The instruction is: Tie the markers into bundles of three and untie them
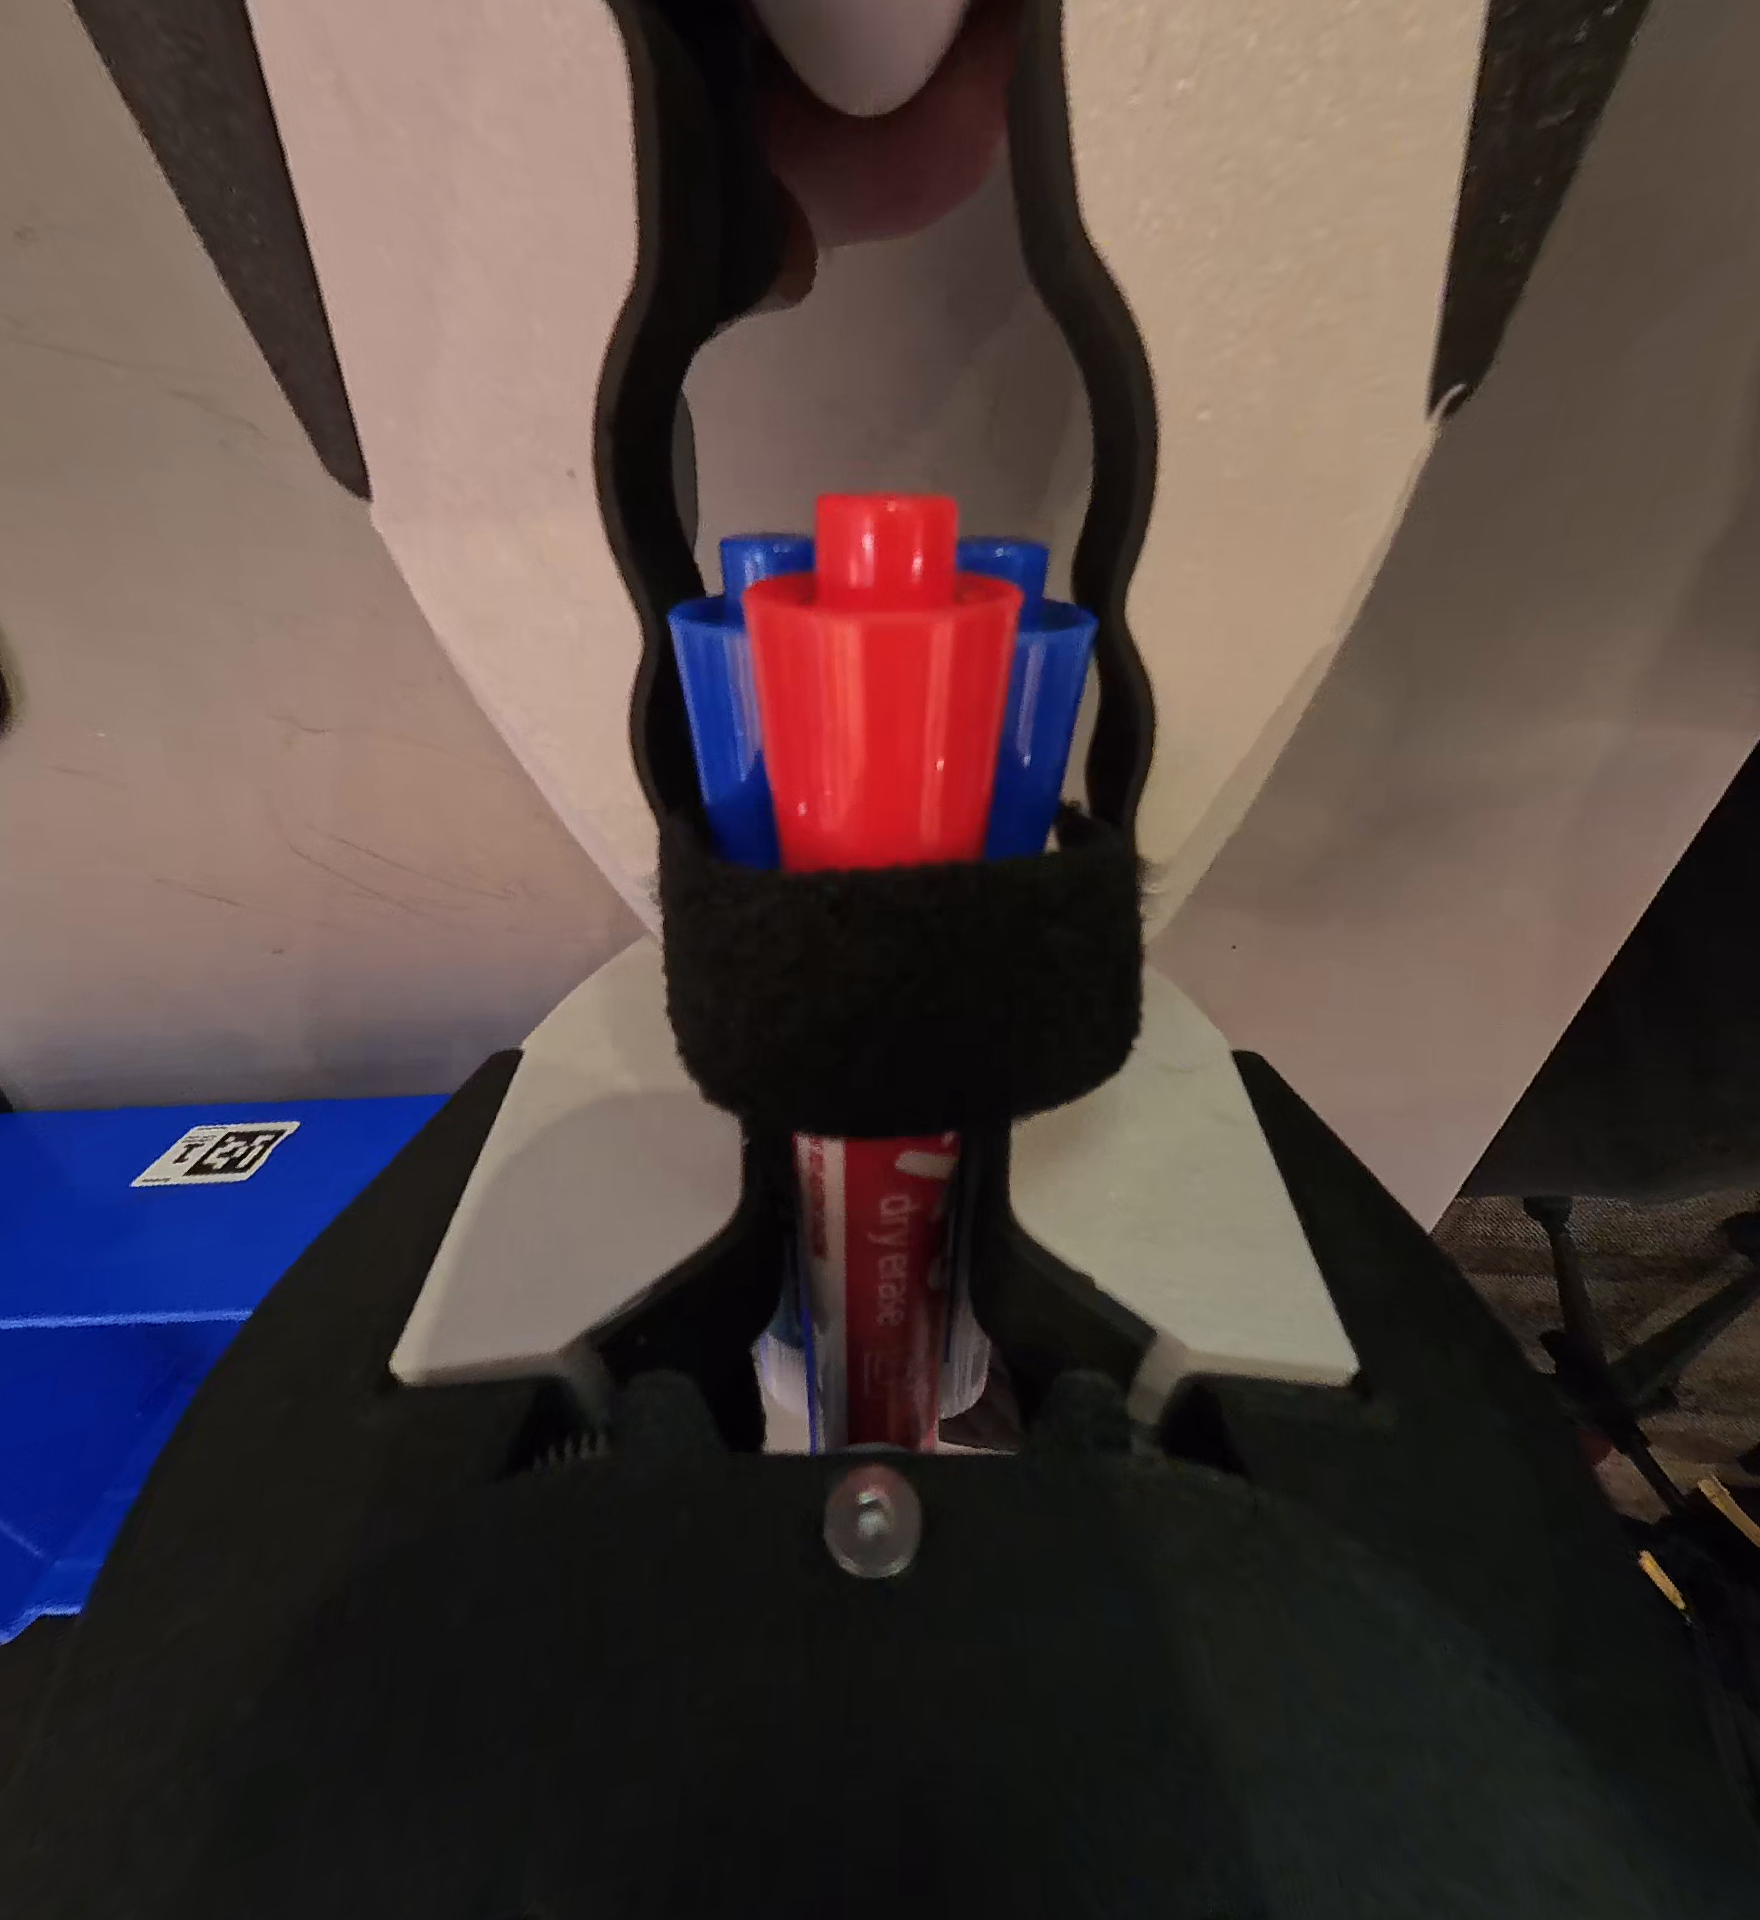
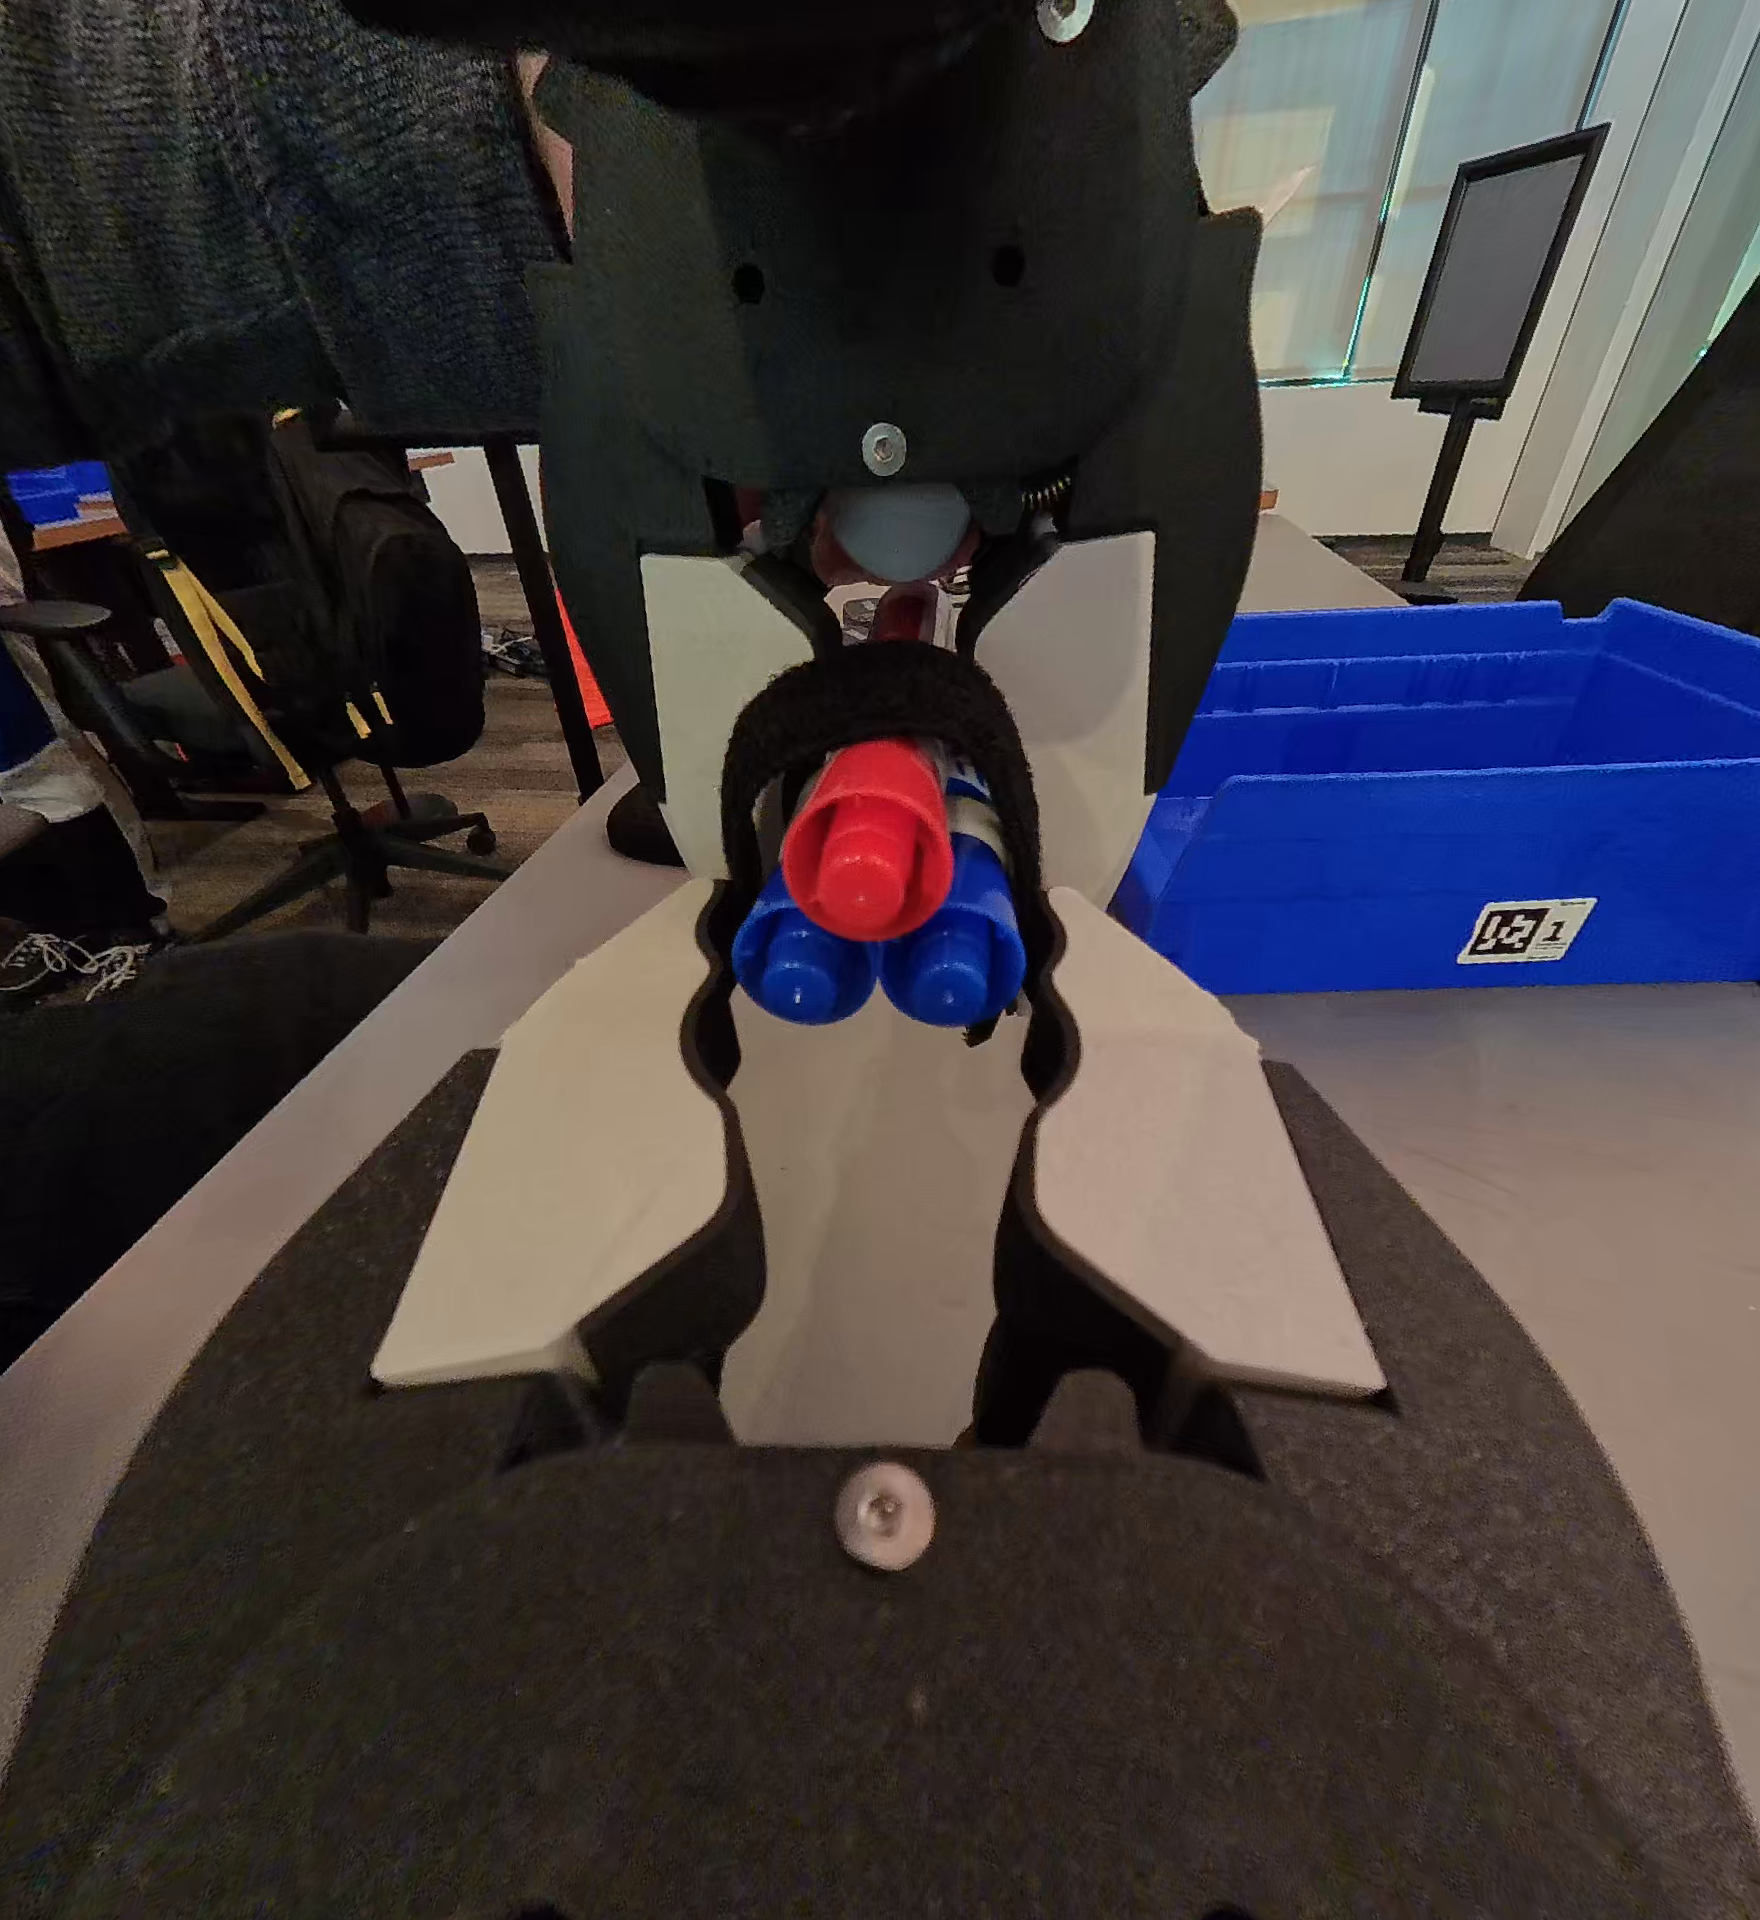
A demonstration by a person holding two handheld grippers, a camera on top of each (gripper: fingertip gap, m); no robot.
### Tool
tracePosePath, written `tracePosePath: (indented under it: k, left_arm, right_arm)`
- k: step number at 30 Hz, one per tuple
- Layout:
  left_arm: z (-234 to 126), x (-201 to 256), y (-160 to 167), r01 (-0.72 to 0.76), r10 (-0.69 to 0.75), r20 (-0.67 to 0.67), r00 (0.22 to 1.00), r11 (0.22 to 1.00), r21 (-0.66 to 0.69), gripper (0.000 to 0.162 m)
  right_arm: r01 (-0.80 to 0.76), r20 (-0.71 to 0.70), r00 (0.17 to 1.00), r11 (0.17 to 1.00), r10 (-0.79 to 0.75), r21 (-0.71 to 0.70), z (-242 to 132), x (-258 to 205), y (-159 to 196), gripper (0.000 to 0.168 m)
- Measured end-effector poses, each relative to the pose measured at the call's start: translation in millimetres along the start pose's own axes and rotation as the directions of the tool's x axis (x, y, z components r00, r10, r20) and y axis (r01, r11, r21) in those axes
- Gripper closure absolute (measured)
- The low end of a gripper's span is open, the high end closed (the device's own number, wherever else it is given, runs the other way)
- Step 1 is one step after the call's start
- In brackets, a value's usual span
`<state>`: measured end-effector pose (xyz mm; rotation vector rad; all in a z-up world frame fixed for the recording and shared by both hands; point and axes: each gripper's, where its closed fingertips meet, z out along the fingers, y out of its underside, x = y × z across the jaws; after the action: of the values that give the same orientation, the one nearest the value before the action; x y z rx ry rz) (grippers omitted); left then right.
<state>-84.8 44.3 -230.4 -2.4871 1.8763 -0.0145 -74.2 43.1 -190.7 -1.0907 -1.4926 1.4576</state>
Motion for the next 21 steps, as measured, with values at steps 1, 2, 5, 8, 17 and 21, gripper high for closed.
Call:
tracePosePath:
  k: [1,2,5,8,17,21]
  left_arm:
    - [0.5,0.3,0.2,-0.002,0.002,0.000,1.000,1.000,-0.003,0.119]
    - [0.8,0.5,0.1,-0.002,0.002,0.000,1.000,1.000,-0.003,0.119]
    - [1.1,1.3,0.5,-0.004,0.004,-0.005,1.000,1.000,-0.006,0.119]
    - [2.2,2.1,0.6,-0.003,0.003,-0.010,1.000,1.000,-0.009,0.119]
    - [4.3,3.2,0.2,-0.004,0.004,-0.012,1.000,1.000,-0.007,0.120]
    - [4.3,2.4,-0.5,-0.003,0.003,-0.008,1.000,1.000,-0.001,0.119]
  right_arm:
    - [0.003,-0.002,1.000,1.000,-0.003,-0.001,-0.1,0.3,0.5,0.118]
    - [0.004,0.000,1.000,1.000,-0.004,0.000,-0.1,0.1,0.8,0.118]
    - [0.009,0.005,1.000,1.000,-0.009,-0.006,0.0,-0.8,1.6,0.119]
    - [0.016,0.011,1.000,1.000,-0.016,-0.015,0.0,-1.8,2.6,0.122]
    - [0.045,0.010,0.999,0.998,-0.045,-0.040,-0.6,-2.3,6.0,0.125]
    - [0.059,0.006,0.998,0.997,-0.059,-0.051,-1.2,-1.4,7.7,0.124]
